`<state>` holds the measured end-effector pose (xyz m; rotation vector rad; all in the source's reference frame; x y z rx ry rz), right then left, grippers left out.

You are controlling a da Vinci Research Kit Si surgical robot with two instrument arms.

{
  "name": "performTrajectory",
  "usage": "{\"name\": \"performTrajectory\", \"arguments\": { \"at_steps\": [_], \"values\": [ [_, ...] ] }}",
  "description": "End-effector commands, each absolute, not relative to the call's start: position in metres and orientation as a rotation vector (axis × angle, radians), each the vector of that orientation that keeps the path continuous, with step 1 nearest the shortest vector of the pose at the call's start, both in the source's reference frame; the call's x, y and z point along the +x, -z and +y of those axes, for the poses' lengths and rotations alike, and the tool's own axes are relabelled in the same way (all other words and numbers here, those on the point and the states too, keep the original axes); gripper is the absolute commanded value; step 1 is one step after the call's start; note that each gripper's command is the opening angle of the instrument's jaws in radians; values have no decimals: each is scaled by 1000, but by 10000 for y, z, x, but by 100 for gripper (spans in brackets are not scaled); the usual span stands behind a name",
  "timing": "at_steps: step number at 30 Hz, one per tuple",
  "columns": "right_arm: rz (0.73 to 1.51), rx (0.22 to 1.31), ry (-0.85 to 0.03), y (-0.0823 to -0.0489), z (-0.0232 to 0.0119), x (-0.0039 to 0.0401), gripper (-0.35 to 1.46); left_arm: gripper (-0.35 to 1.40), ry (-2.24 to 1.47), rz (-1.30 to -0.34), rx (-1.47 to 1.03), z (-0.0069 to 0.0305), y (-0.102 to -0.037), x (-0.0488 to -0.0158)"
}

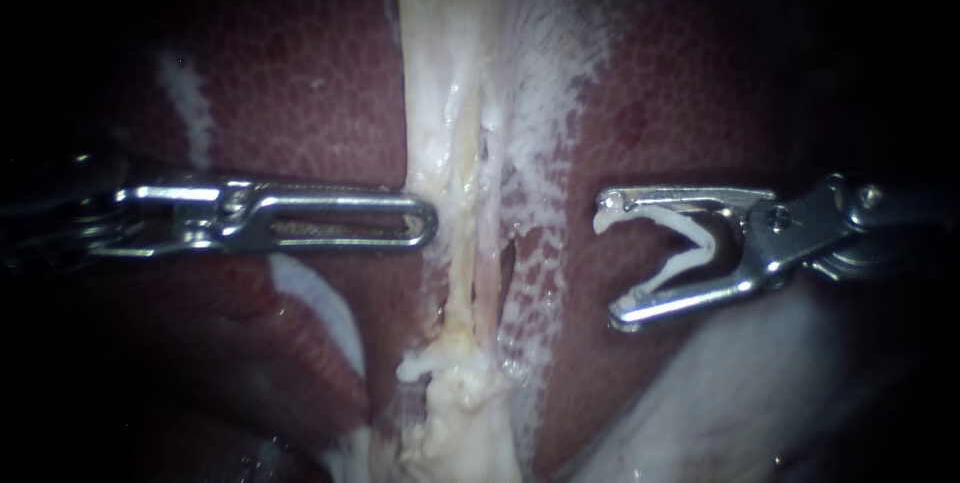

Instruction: Clipping second clip left tube

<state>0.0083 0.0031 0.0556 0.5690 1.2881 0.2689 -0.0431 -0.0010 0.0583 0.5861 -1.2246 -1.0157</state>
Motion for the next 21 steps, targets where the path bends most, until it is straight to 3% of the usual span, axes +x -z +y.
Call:
{"name": "performTrajectory", "arguments": {
  "at_steps": [1, 13, 21],
  "values": [
    [1288, 569, -269, -556, 31, 83, 60, -35, 1015, -1225, 586, -9, -583, -431],
    [1291, 571, -261, -561, 24, 88, 60, -35, 1015, -1225, 597, -3, -573, -423],
    [1292, 626, -286, -586, 1, 119, 60, -35, 1035, -1219, 613, 10, -536, -404]
  ]
}}
